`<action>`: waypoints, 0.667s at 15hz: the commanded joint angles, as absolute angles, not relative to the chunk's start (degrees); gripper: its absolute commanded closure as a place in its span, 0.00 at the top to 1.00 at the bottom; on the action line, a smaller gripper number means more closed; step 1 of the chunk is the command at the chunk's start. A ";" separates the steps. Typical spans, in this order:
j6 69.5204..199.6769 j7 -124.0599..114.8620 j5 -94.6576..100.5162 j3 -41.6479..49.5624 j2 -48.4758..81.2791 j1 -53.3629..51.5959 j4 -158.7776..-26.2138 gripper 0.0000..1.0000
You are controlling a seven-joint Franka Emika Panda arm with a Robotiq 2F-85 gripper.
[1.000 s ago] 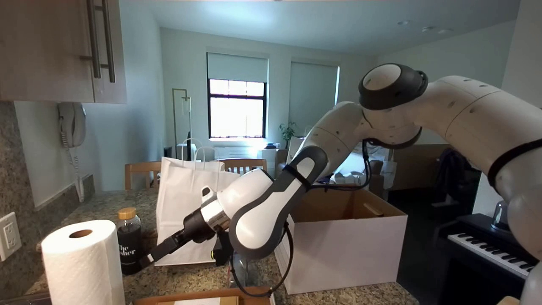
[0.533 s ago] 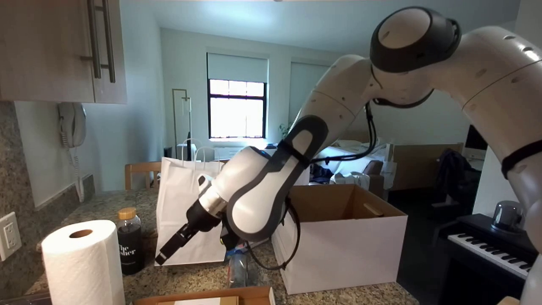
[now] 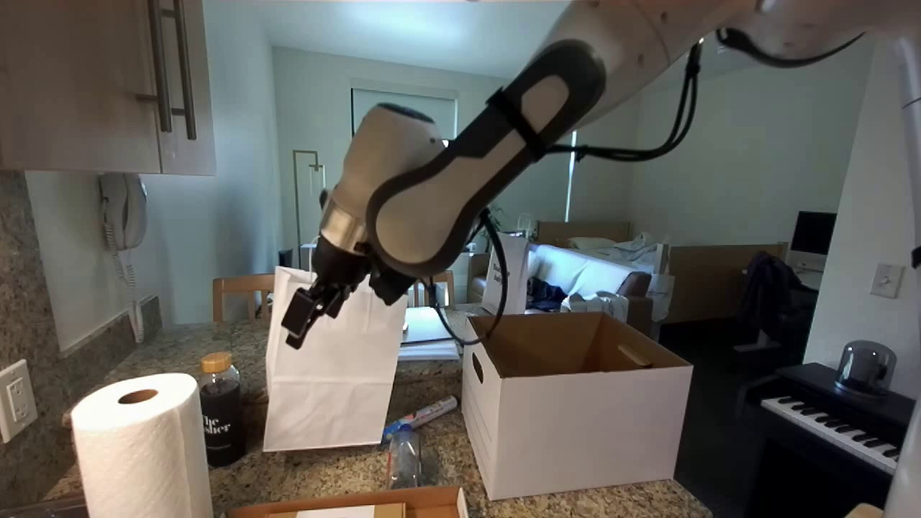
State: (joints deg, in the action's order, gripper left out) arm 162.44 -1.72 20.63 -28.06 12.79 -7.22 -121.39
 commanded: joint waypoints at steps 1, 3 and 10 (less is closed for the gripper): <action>150.05 -4.12 18.03 -21.07 -0.33 -11.33 -123.70 1.00; 143.74 -5.51 20.62 -17.97 -4.53 -11.20 -124.00 1.00; 125.85 -7.48 27.09 -10.41 -13.57 -5.32 -127.16 1.00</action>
